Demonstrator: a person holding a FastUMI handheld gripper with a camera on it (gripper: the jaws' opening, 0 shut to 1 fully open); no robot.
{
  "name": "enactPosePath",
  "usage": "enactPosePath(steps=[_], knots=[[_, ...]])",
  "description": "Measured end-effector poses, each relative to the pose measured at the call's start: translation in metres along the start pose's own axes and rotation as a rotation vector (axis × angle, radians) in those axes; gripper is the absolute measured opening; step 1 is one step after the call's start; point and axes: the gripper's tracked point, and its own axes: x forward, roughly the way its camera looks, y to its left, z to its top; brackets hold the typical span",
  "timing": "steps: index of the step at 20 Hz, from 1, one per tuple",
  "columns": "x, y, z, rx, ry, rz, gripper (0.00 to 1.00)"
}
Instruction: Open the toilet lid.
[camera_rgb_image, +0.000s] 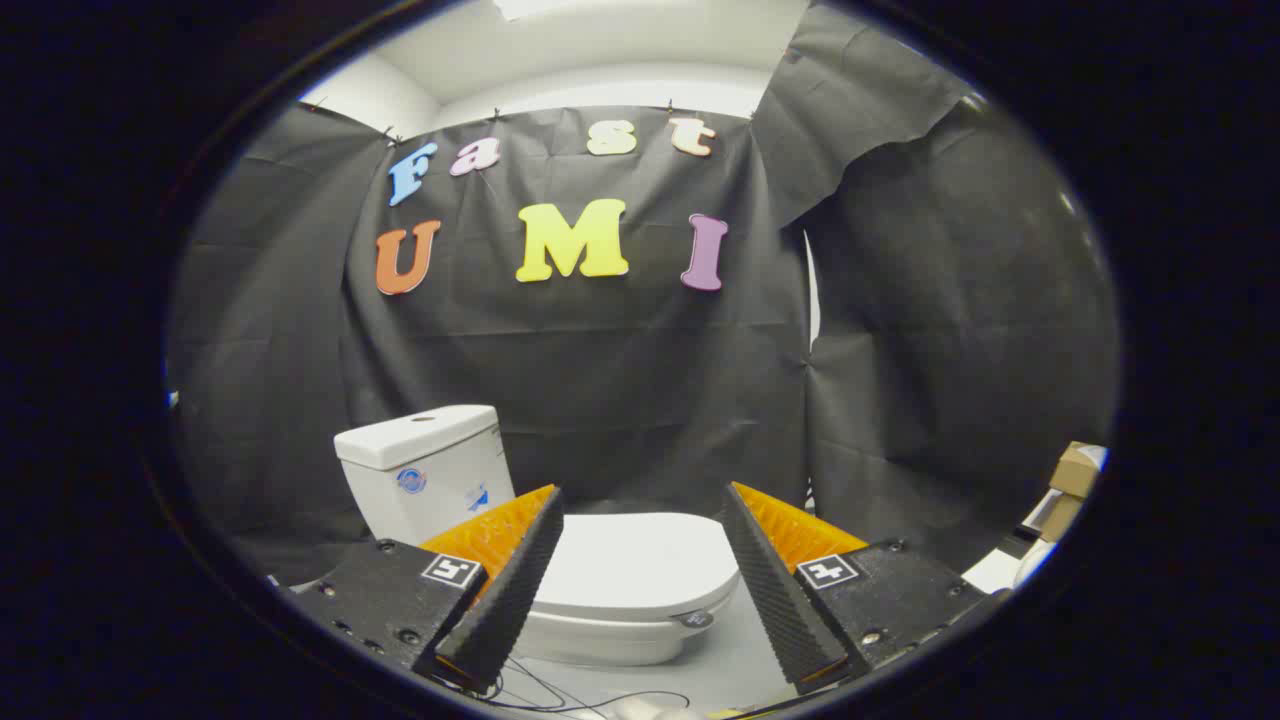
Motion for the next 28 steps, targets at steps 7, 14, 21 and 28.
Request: enactPosePath(steps=[7,14,21,28], knots=[[-0.001,0.005,0.001,-0.008,0.000,0.006,1.00],[-0.001,0.011,0.001,-0.006,0.006,0.012,1.00],[0.030,0.017,0.011,-0.004,0.011,0.011,1.00],[0.108,-0.002,0.014,0.115,0.061,0.058,1.00]])
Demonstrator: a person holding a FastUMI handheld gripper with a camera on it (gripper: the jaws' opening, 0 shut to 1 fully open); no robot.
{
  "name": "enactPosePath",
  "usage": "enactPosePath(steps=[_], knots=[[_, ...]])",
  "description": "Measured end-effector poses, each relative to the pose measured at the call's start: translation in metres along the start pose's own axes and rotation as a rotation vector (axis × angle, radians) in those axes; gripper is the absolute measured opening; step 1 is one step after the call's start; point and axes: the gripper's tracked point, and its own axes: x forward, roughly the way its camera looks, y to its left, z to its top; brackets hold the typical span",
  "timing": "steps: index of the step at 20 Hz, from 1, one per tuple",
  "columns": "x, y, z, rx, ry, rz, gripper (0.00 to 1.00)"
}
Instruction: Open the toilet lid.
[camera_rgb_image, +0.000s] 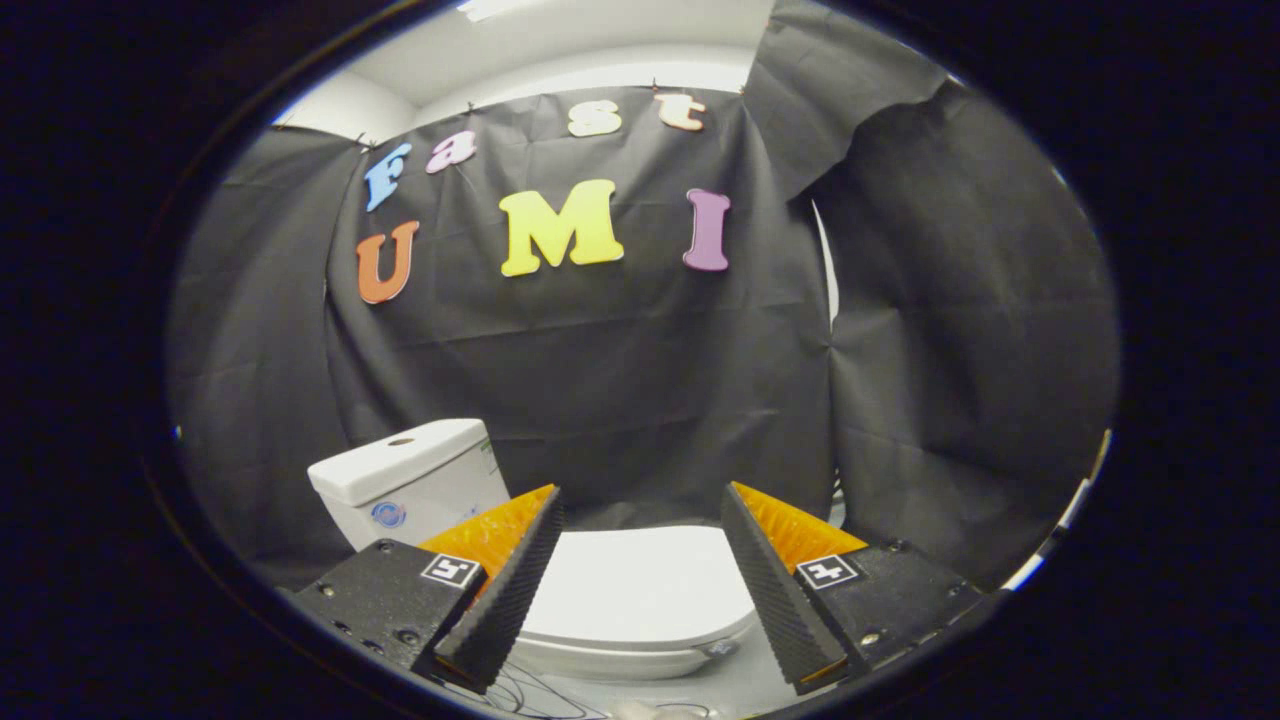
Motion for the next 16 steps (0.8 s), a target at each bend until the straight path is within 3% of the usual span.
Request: enactPosePath(steps=[3,8,16], knots=[[0.029,-0.023,-0.015,0.105,0.052,0.019,1.00],[0.059,-0.086,-0.059,0.285,0.156,-0.024,0.99],[0.077,-0.154,-0.174,0.551,0.380,-0.061,1.00]])
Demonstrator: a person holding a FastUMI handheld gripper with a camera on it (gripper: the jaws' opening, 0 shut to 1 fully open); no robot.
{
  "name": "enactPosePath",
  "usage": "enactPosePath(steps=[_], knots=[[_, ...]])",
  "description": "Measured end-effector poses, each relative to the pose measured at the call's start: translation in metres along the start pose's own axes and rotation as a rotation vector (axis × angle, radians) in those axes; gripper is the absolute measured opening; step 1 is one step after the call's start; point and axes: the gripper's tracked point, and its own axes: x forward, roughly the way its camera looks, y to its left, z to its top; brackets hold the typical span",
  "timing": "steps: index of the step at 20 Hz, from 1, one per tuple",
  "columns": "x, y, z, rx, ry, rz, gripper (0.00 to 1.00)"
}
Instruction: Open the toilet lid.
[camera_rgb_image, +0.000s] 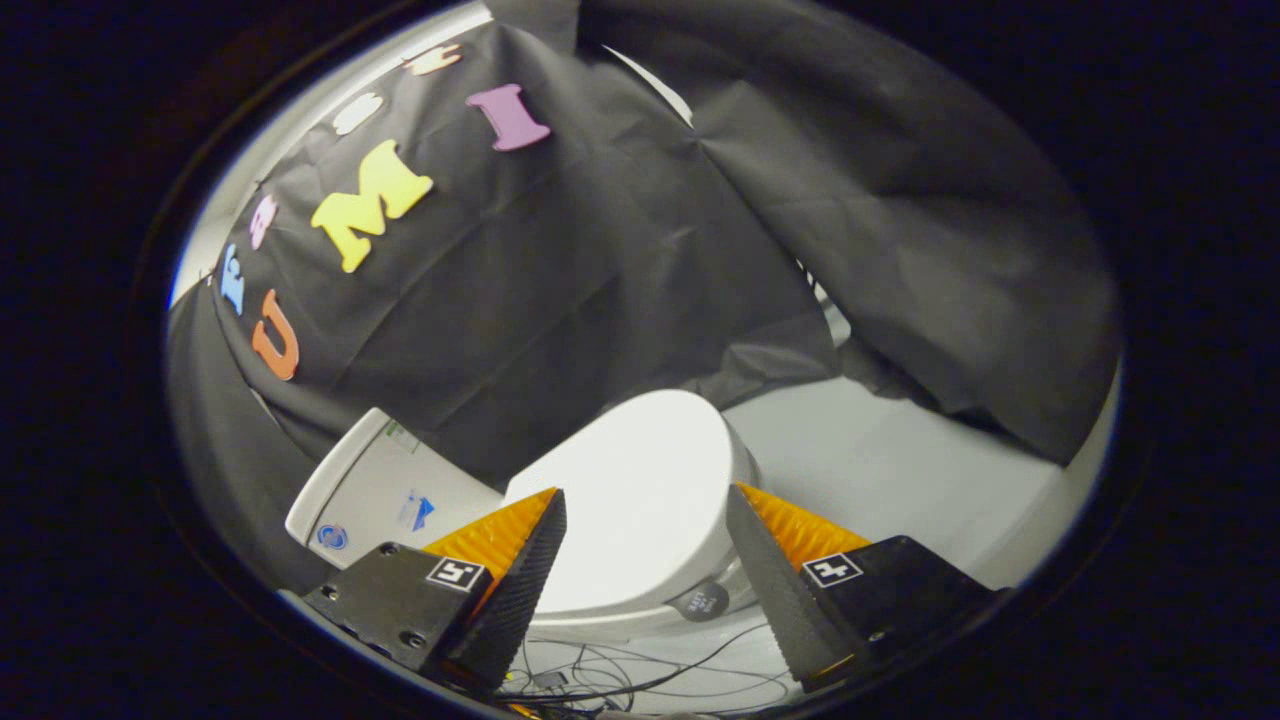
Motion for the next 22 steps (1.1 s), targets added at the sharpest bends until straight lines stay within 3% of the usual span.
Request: enactPosePath(steps=[5,13,22], knots=[[0.023,-0.032,-0.044,0.167,0.137,0.002,0.99],[0.040,-0.050,-0.086,0.300,0.249,0.013,0.97],[0.049,-0.047,-0.107,0.406,0.315,0.069,0.76]])
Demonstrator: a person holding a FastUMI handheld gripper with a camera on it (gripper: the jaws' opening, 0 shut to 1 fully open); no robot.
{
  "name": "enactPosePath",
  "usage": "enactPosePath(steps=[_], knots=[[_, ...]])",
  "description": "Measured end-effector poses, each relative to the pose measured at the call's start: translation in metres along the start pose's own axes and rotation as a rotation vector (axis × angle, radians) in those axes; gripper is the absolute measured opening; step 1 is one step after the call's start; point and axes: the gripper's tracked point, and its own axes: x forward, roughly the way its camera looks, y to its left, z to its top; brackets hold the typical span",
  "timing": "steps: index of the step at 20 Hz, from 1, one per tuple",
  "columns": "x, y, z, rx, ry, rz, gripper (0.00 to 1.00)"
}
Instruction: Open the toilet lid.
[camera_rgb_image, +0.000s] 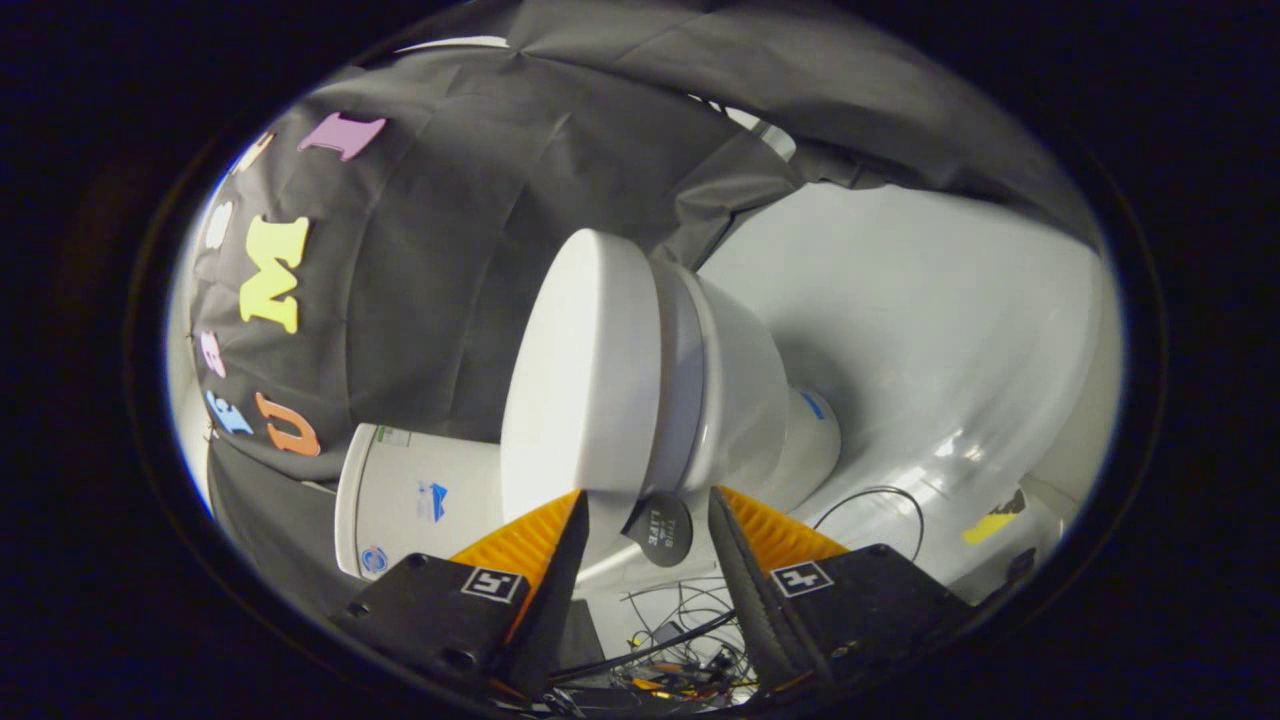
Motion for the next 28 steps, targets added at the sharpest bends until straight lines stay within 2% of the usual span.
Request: enactPosePath(steps=[5,14,19,28], knots=[[0.008,0.001,-0.011,0.065,0.042,0.028,0.60],[0.014,-0.003,-0.011,0.165,0.073,0.051,0.20],[0.012,0.000,-0.010,0.174,0.075,0.047,0.11],[0.014,0.008,-0.012,0.155,0.089,0.003,0.10]])
